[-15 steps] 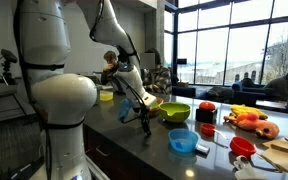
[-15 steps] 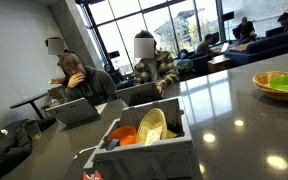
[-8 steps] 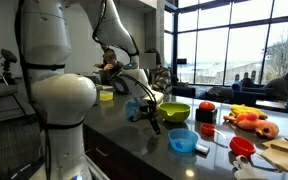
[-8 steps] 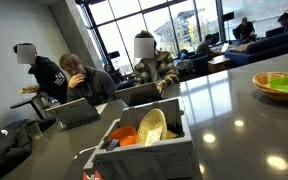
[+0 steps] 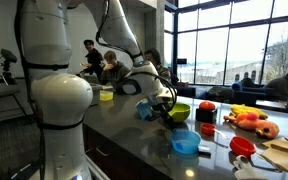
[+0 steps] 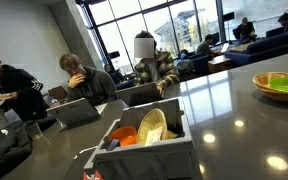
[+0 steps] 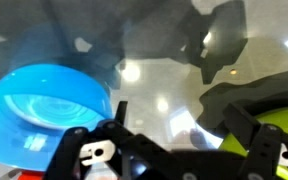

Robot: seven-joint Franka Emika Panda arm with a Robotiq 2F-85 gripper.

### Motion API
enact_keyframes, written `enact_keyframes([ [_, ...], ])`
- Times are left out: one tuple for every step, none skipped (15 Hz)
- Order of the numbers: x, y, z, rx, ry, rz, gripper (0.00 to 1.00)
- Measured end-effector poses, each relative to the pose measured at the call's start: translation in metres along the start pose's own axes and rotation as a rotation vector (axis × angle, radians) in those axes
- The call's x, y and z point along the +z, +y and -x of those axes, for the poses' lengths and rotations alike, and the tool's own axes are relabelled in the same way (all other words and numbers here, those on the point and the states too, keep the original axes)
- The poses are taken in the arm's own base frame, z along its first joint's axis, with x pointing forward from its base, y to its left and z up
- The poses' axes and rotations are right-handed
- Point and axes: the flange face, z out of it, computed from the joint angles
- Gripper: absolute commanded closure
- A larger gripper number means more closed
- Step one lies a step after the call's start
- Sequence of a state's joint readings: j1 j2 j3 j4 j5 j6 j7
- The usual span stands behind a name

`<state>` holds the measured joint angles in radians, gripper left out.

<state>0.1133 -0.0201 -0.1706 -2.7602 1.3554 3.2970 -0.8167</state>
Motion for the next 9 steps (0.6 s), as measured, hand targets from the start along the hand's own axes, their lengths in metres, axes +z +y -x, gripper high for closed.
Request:
enact_keyframes([
  [0.004,0.012,-0.003,0.016,-0.005,0.015,0.0],
  [0.006,0.026,-0.008,0.036,-0.006,0.034,0.0],
  [0.009,0.044,-0.011,0.06,-0.01,0.053,0.0],
  [0.012,0.064,-0.013,0.085,-0.017,0.077,0.0],
  [0.015,0.086,-0.015,0.11,-0.024,0.105,0.0],
  [0.016,0.108,-0.015,0.13,-0.03,0.135,0.0],
  [0.017,0.128,-0.014,0.144,-0.037,0.163,0.0],
  [0.019,0.14,-0.012,0.137,-0.048,0.181,0.0],
  [0.02,0.14,-0.011,0.105,-0.054,0.187,0.0],
])
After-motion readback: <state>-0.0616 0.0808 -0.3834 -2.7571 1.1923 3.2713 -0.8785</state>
